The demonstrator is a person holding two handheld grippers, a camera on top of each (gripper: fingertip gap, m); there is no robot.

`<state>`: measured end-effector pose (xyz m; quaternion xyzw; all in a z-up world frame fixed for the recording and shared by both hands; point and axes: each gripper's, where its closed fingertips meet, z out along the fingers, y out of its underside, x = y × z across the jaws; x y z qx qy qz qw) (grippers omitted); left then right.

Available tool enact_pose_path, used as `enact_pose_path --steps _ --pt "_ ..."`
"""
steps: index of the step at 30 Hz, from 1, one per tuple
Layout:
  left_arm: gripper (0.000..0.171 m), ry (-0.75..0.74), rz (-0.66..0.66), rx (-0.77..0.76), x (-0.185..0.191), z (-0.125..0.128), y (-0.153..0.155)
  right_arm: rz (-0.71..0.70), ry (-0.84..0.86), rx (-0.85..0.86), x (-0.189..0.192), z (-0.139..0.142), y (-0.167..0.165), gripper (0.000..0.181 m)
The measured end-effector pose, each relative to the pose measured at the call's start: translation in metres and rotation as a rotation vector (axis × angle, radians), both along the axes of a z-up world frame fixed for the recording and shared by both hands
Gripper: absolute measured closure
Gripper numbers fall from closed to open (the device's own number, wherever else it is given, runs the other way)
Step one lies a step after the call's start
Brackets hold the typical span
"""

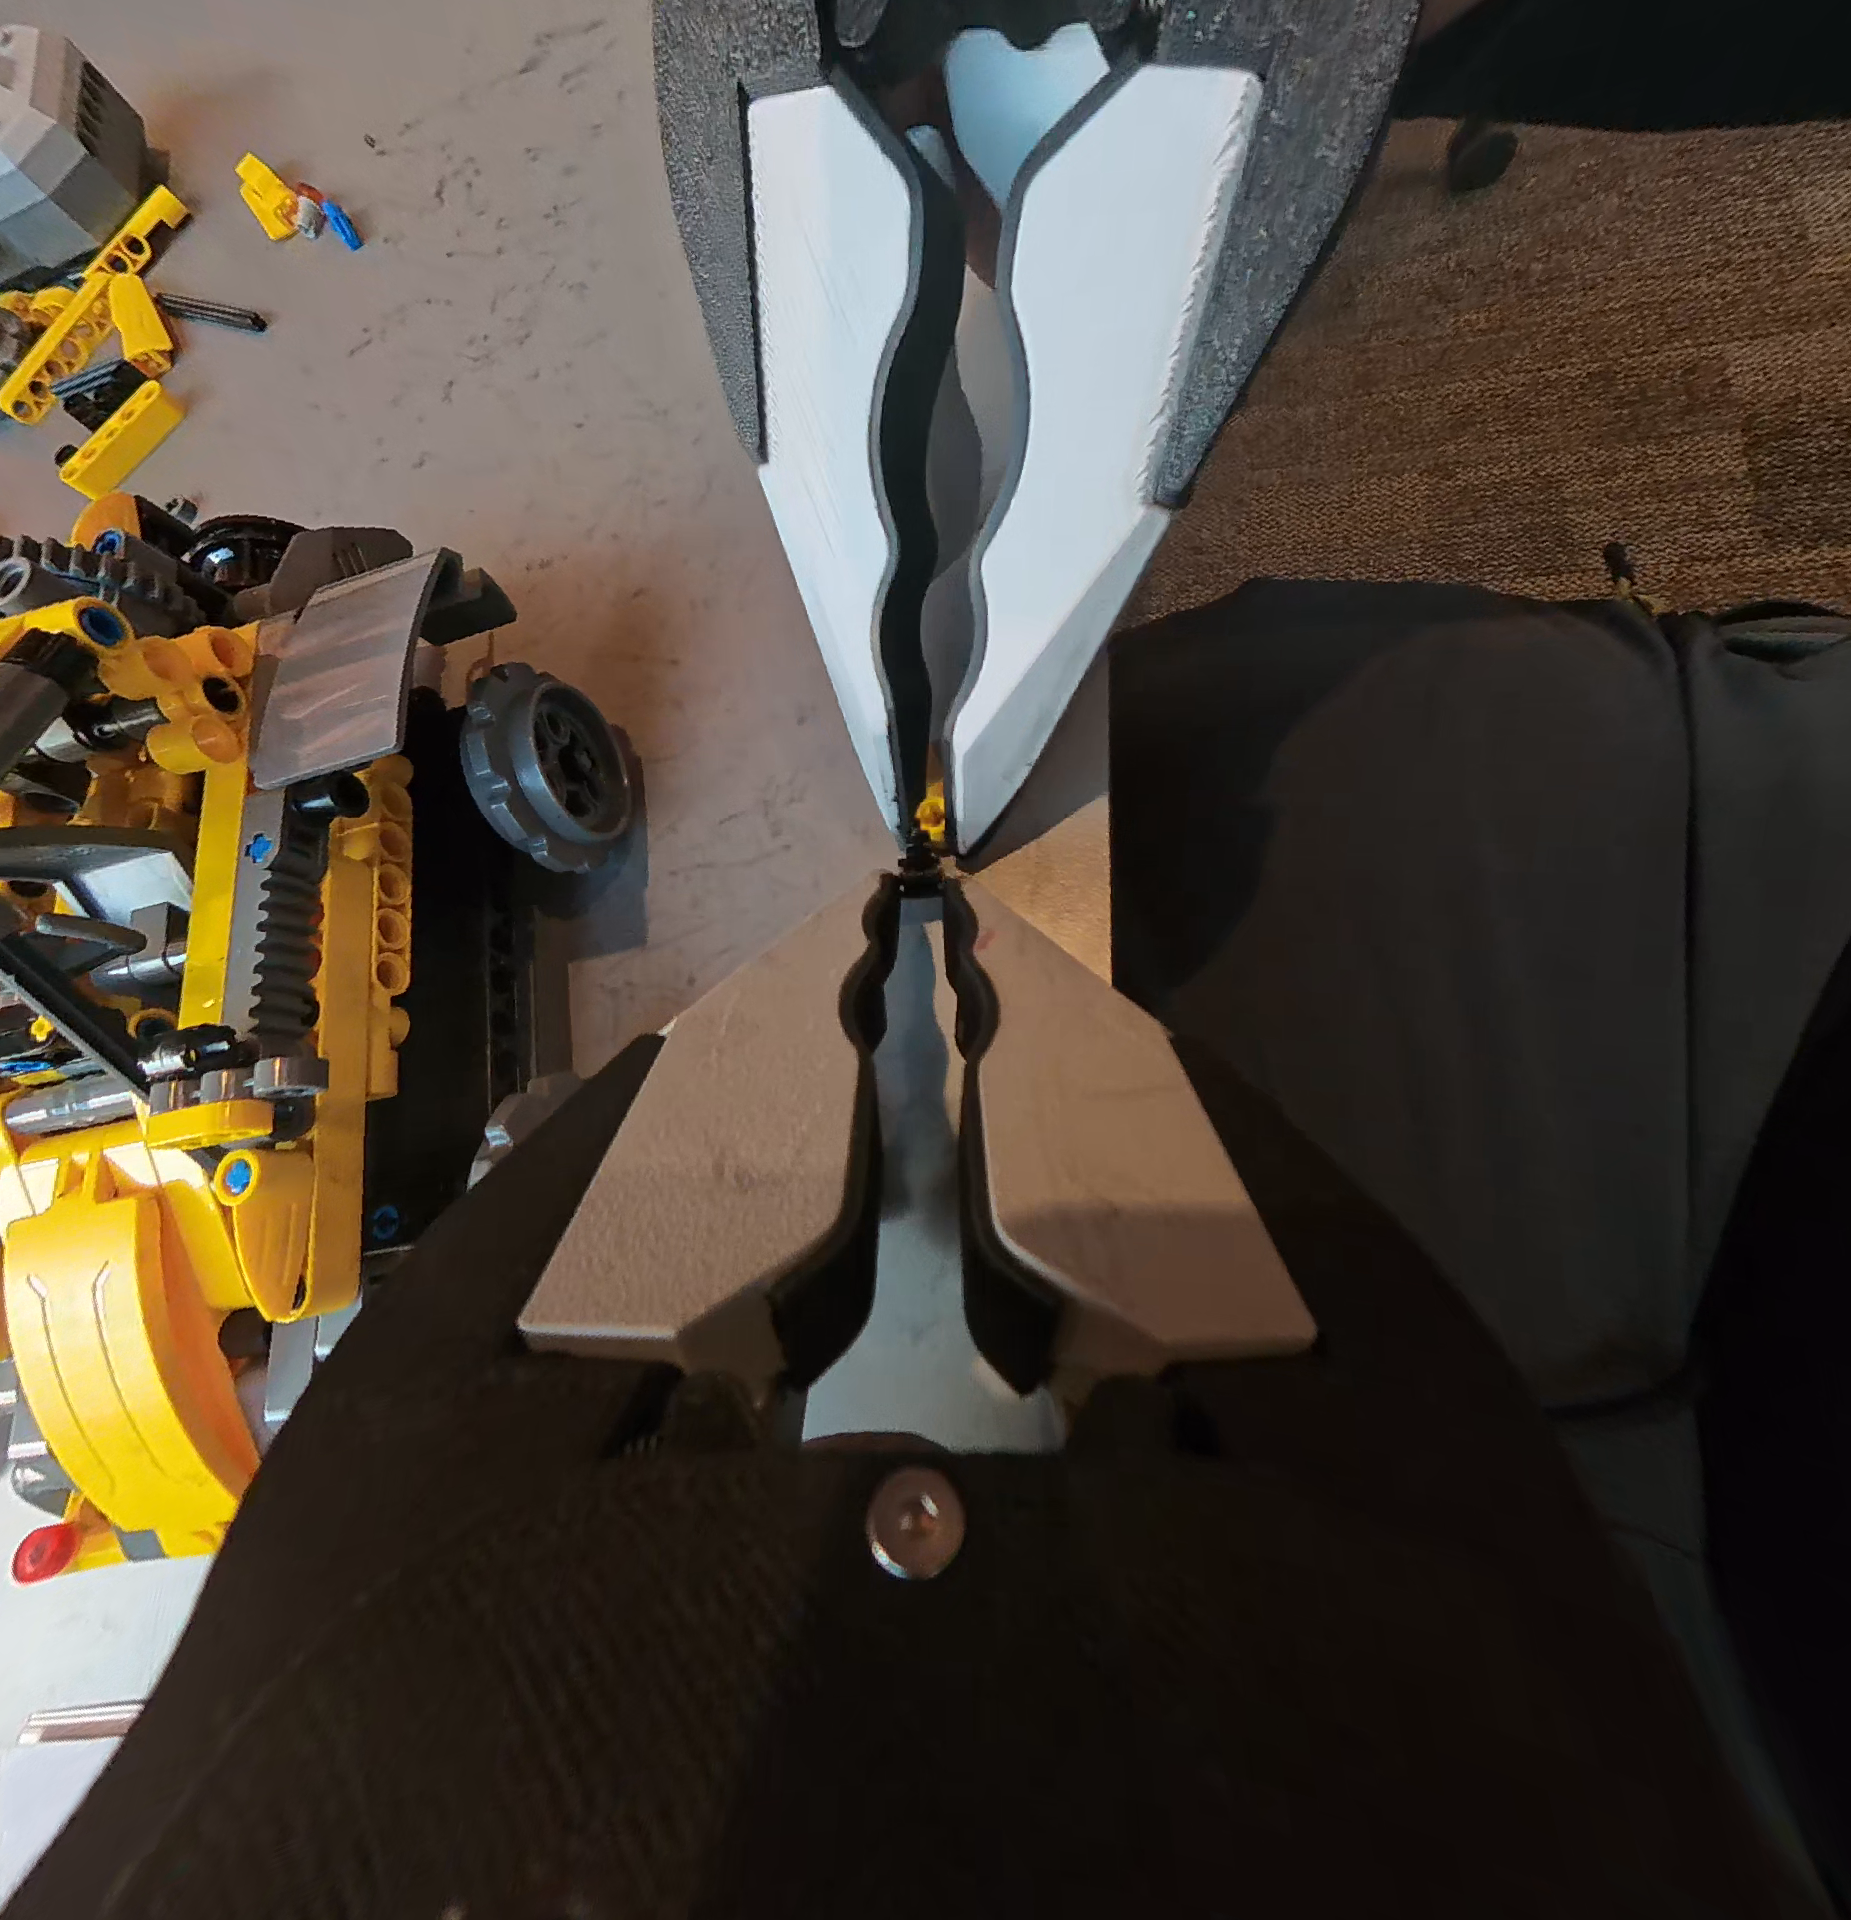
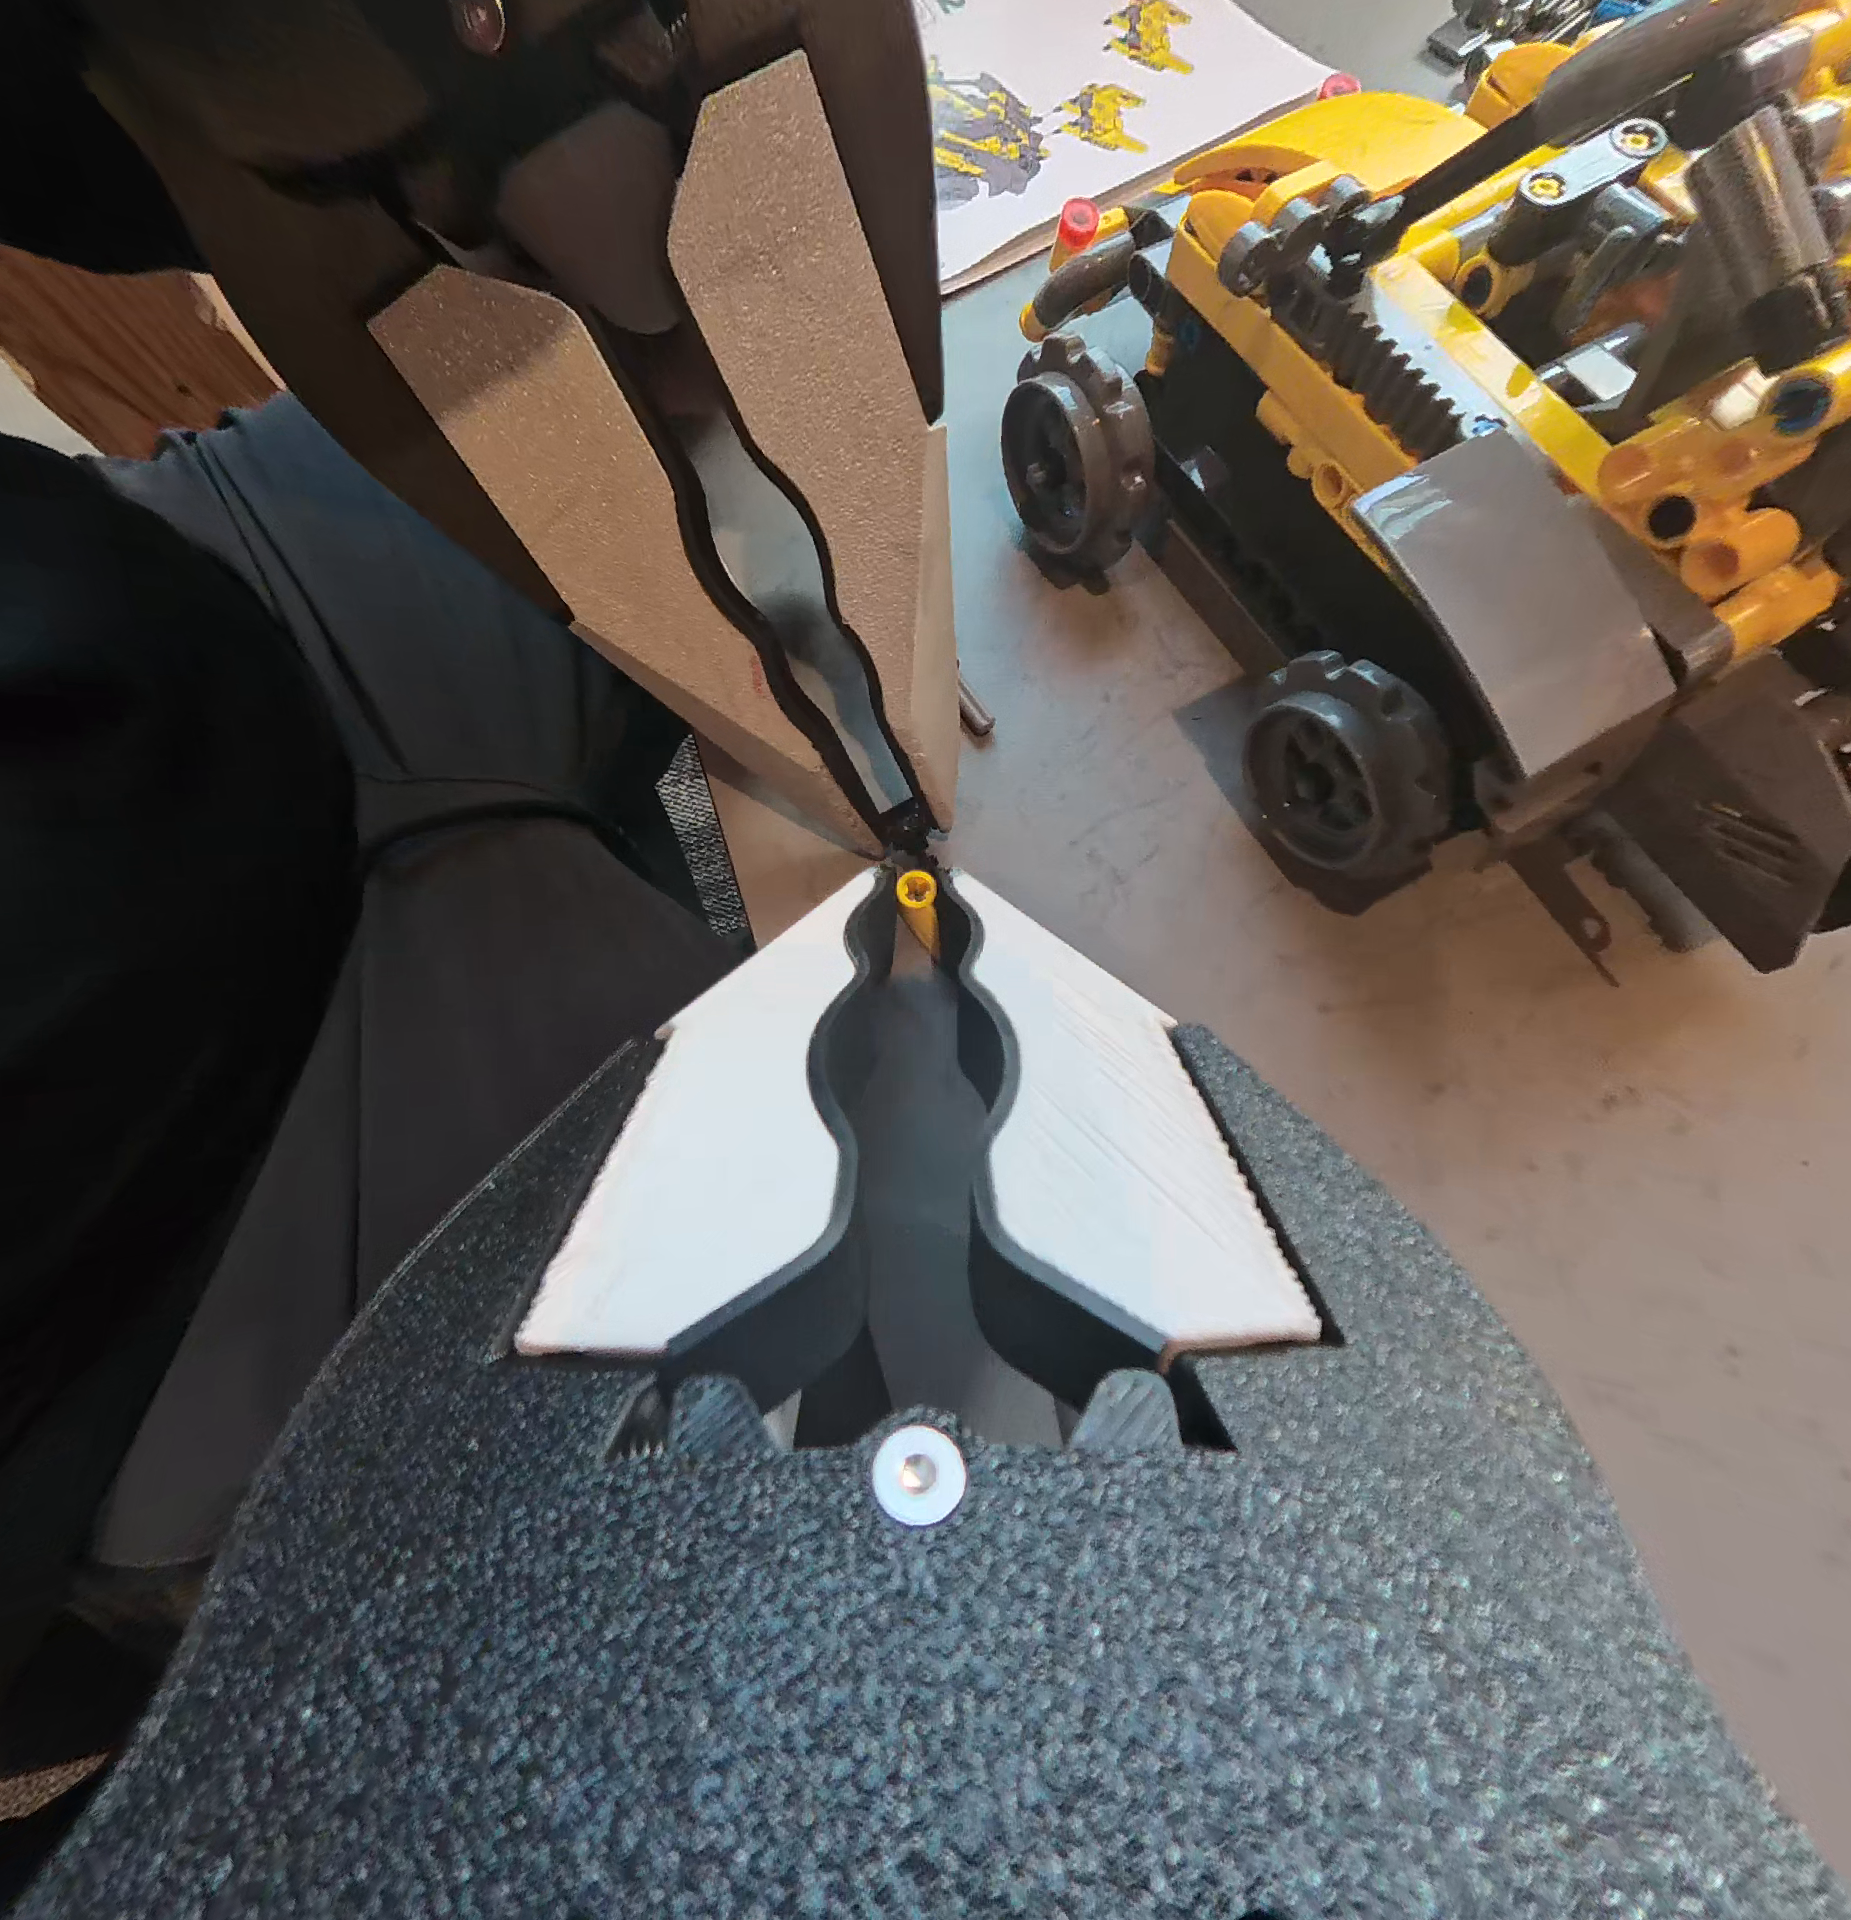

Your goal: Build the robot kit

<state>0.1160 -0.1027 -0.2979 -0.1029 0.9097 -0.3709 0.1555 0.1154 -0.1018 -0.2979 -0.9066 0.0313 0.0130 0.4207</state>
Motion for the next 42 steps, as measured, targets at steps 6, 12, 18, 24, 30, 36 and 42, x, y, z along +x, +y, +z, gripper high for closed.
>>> enact_pose_path --steps 6,12,18,24,30,36,42 --pt "0.167 0.008 -0.009 -0.002 0.000 0.000 0.000 -0.007 -0.003 0.023 0.001 0.003 -0.003 0.177" --pt "0.166 0.020 -0.017 0.001 -0.001 0.000 0.000 -0.005 -0.001 0.026 -0.001 0.000 -0.002 0.177" --pt "0.167 0.034 -0.021 -0.010 -0.001 0.000 0.000 -0.007 0.003 0.054 -0.001 0.004 -0.002 0.177" --pt "0.167 0.011 -0.022 -0.004 -0.001 0.000 0.000 -0.016 0.054 0.151 -0.003 0.019 0.003 0.177" --pt "0.167 0.000 -0.020 -0.001 -0.001 0.000 0.000 -0.058 0.075 0.131 0.001 0.015 0.003 0.176" --pt "0.166 0.000 -0.019 -0.002 -0.002 0.000 0.002 -0.074 0.087 0.163 0.004 0.019 -0.001 0.177" --pt "0.164 0.008 -0.017 -0.007 -0.002 0.000 0.003 -0.075 0.096 0.168 0.004 0.018 -0.002 0.176"
